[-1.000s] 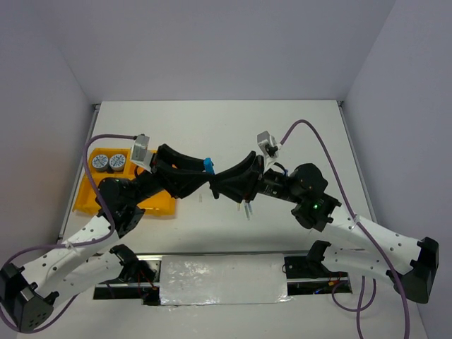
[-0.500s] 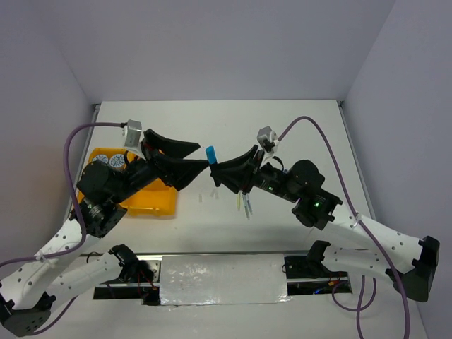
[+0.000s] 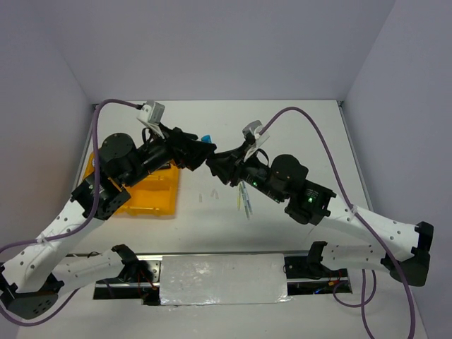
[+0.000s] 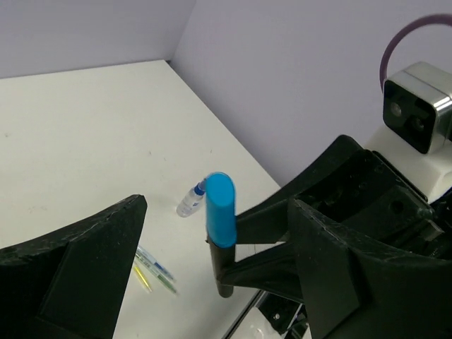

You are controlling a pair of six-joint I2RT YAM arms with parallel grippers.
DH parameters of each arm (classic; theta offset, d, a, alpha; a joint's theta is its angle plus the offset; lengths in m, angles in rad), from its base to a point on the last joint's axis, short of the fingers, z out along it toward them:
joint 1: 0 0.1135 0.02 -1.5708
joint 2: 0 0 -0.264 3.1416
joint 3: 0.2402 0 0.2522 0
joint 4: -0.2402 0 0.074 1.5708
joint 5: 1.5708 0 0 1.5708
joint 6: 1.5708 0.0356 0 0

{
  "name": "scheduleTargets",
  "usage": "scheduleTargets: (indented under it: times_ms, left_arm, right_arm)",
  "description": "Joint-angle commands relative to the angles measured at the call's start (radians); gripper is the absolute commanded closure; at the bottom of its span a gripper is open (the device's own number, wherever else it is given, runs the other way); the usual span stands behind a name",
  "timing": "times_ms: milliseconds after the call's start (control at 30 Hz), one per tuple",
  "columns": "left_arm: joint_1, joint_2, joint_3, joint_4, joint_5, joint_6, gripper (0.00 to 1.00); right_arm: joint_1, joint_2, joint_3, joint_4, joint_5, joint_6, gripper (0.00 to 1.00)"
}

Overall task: Sort the stationery into containers
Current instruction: Close the pen cap on the pen.

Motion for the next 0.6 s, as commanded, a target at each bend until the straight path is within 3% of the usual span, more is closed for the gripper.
scheduleTargets:
  times_ms: [0, 133, 233, 400, 567]
  left_arm:
    - [-0.018, -0.006, 0.020, 0.032, 0.035, 0.020, 0.06]
    - [-0.027, -0.003, 0.011, 0.012, 0.009, 0.030, 0.09]
    - [-0.029, 0.020, 0.012, -0.017, -0.007, 0.034, 0.17]
    - [-0.030, 0.060, 0.012, -0.042, -0.023, 0.051, 0.19]
    - [-0.038, 0.076, 0.012, -0.020, 0.018, 0.045, 0.39]
  right_arm:
    - [0.013, 0.016, 0.064, -0.032, 0.085, -0.037, 0.88]
    - [0.012, 0.018, 0.071, -0.041, 0.085, -0.040, 0.88]
    - [0.014, 0.019, 0.076, -0.046, 0.080, -0.040, 0.88]
    - [0.012, 0.022, 0.084, -0.044, 0.042, -0.032, 0.88]
    - [0.015, 0.025, 0.088, -0.046, 0.030, -0.034, 0.87]
